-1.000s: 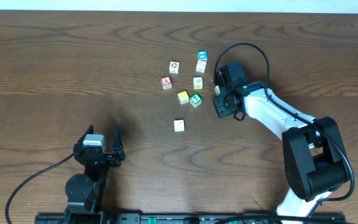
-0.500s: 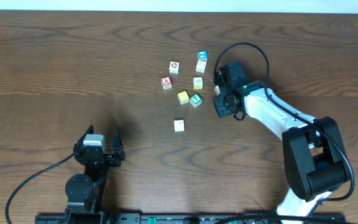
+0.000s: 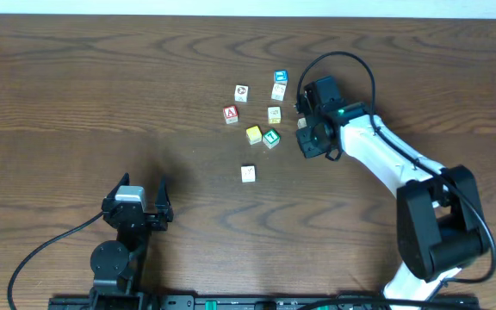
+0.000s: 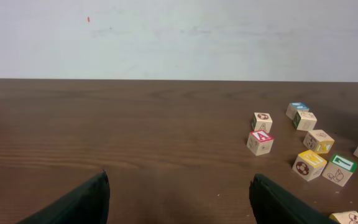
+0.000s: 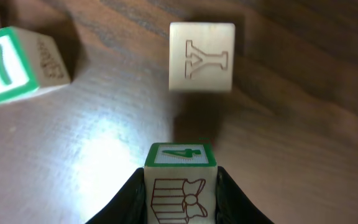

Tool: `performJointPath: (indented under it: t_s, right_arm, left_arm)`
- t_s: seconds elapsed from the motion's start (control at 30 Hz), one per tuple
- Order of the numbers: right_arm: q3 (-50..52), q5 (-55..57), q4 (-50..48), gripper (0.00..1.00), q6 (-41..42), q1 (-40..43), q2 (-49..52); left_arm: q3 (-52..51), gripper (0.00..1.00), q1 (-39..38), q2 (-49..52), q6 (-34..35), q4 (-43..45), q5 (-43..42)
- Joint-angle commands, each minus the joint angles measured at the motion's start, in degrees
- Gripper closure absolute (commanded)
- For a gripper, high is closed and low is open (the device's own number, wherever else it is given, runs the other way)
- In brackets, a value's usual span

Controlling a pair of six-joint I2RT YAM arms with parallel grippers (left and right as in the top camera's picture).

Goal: Lift 5 blocks
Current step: 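Lift the green '4' block and carry it toward the near right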

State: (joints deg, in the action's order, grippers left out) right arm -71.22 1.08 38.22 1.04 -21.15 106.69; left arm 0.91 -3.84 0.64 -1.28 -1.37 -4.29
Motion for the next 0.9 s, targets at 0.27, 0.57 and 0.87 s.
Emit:
performJointPath:
  t_s: [0.27,0.57,0.87]
  right_arm:
    - [-1.5,0.6,16.0,0.97,7.2,-0.3,-17.0]
    - [3.2,0.6,23.7,0.99,11.6,-0.3,-29.1]
    - [22.0,-3.9,9.4,0.98,17.4,-1.8,-31.2]
  left_arm:
    - [-0.7,0.27,0.3,-0.3,0.3,-2.3,-1.0]
    - [-0.7,0.27,0.3,-0.3,0.3,-2.3,-1.0]
    - [-0.7,0.27,0.3,-0.3,0.3,-2.3,-1.0]
